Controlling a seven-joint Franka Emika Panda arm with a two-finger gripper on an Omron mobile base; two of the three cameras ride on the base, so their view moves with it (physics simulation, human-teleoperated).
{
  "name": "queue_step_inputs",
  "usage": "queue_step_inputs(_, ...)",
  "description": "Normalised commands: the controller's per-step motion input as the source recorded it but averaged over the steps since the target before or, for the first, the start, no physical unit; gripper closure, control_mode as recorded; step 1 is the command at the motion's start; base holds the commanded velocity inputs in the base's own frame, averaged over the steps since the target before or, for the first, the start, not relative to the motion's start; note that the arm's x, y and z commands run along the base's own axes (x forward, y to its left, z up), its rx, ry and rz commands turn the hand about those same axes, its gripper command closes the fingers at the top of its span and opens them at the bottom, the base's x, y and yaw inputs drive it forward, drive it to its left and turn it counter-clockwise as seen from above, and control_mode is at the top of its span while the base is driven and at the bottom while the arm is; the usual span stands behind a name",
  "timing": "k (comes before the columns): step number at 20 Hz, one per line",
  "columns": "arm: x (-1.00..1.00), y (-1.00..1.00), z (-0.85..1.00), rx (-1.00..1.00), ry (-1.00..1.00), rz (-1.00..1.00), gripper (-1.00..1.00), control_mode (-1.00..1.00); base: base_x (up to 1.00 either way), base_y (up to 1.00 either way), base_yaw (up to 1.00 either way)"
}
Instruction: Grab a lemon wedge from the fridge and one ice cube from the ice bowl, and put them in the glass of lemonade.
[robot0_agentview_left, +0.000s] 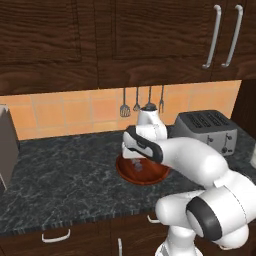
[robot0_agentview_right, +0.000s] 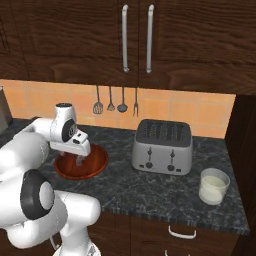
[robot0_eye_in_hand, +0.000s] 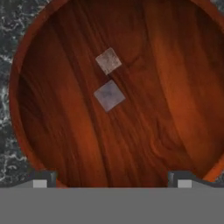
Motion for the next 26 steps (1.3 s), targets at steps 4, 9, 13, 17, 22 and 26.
queue_step_inputs(4, 0.06, 0.0, -0.35, -0.04, 0.11, 0.06, -1.0, -1.0, 0.0, 0.0, 0.0)
queue_step_inputs(9, 0.04, 0.0, -0.36, 0.0, 0.01, 0.03, -1.0, -1.0, 0.0, 0.0, 0.0)
queue_step_inputs(13, 0.18, 0.0, -0.29, 0.0, 0.0, 0.04, -1.0, -1.0, 0.0, 0.0, 0.0)
queue_step_inputs(17, 0.07, -0.03, -0.17, 0.0, 0.0, 0.1, -1.0, -1.0, 0.0, 0.0, 0.0)
queue_step_inputs(22, 0.31, 0.0, -0.26, 0.0, 0.0, 0.11, -1.0, -1.0, 0.0, 0.0, 0.0)
queue_step_inputs(26, 0.11, 0.0, -0.16, 0.0, -0.05, 0.14, -1.0, -1.0, 0.0, 0.0, 0.0)
